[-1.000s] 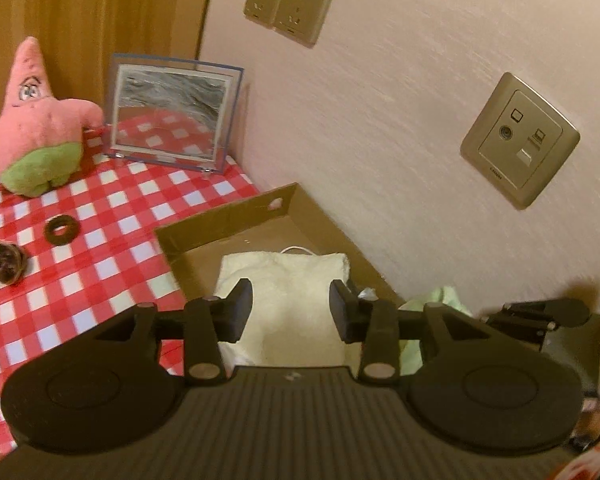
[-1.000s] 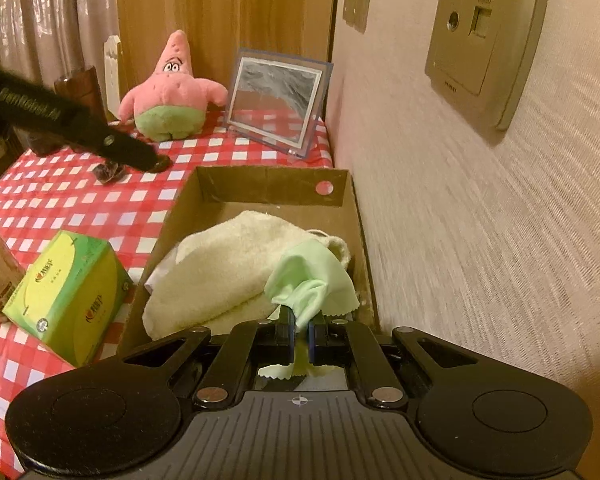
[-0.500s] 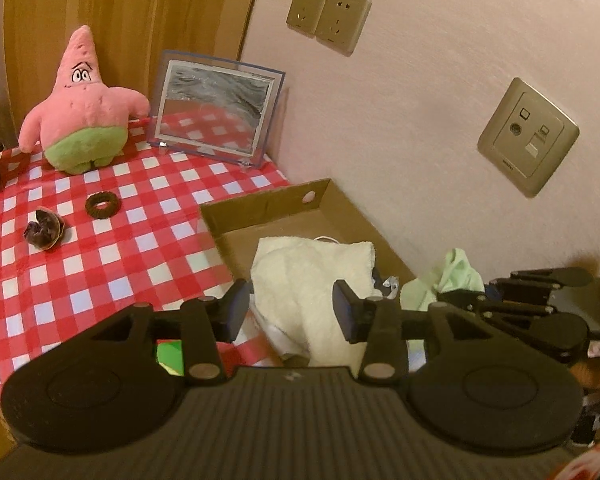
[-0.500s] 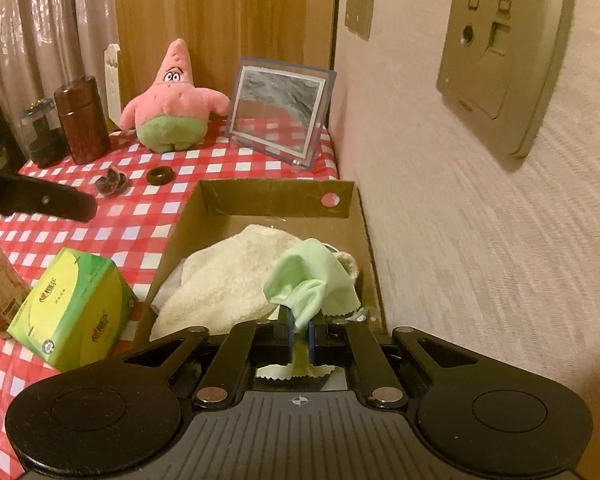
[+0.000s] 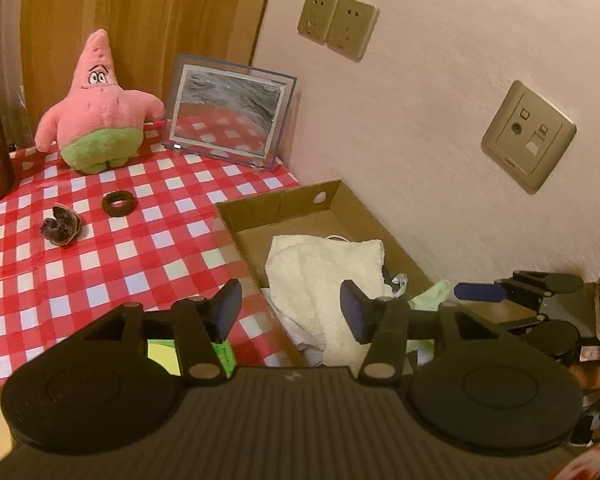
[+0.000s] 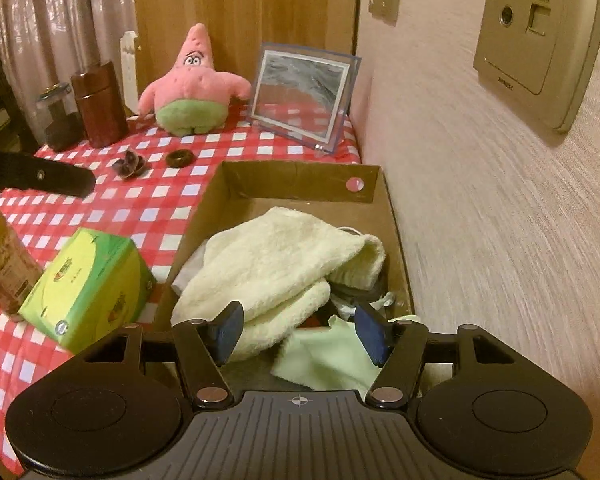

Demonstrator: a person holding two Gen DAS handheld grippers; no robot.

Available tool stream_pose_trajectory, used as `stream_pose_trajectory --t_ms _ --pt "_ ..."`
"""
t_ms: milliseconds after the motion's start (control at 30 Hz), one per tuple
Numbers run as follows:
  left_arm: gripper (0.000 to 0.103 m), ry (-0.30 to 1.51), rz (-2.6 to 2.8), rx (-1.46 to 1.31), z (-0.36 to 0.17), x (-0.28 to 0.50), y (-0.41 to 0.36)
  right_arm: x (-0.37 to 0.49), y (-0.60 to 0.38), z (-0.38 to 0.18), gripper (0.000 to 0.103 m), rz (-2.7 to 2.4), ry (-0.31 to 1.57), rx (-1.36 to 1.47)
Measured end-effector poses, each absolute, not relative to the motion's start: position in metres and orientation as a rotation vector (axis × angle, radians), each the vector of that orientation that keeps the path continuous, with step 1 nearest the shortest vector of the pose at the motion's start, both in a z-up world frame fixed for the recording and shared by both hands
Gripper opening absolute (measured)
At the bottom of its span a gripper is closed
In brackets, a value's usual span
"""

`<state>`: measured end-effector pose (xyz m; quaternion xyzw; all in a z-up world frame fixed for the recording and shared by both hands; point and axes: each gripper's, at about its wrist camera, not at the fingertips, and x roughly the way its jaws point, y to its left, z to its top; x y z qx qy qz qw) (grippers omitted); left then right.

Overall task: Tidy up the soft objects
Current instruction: 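Lower the light green cloth into the box and open the right gripper, then withdraw both grippers from the box toward the scrunchie and hair tie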

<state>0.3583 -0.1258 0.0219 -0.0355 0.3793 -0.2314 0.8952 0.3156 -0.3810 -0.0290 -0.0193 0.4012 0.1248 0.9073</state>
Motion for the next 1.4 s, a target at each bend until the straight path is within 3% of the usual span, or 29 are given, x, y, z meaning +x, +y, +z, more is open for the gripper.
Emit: stream_pose_trajectory --t_ms 467,800,1400 --pt "0.065 0.694 -0.432 -0.072 0.071 0.311 -0.086 0.275 -0.362 0.008 0.062 0.294 0.787 -0.054" --pt "0.092 0.585 -0.35 -0.049 0.122 0.256 -0.036 0.237 -0.348 0.042 0.062 0.35 0.713 -0.042" --pt "0.094 0.533 -0.156 0.142 0.148 0.201 0.086 0.218 -0.298 0.089 0.062 0.391 0.66 -0.092"
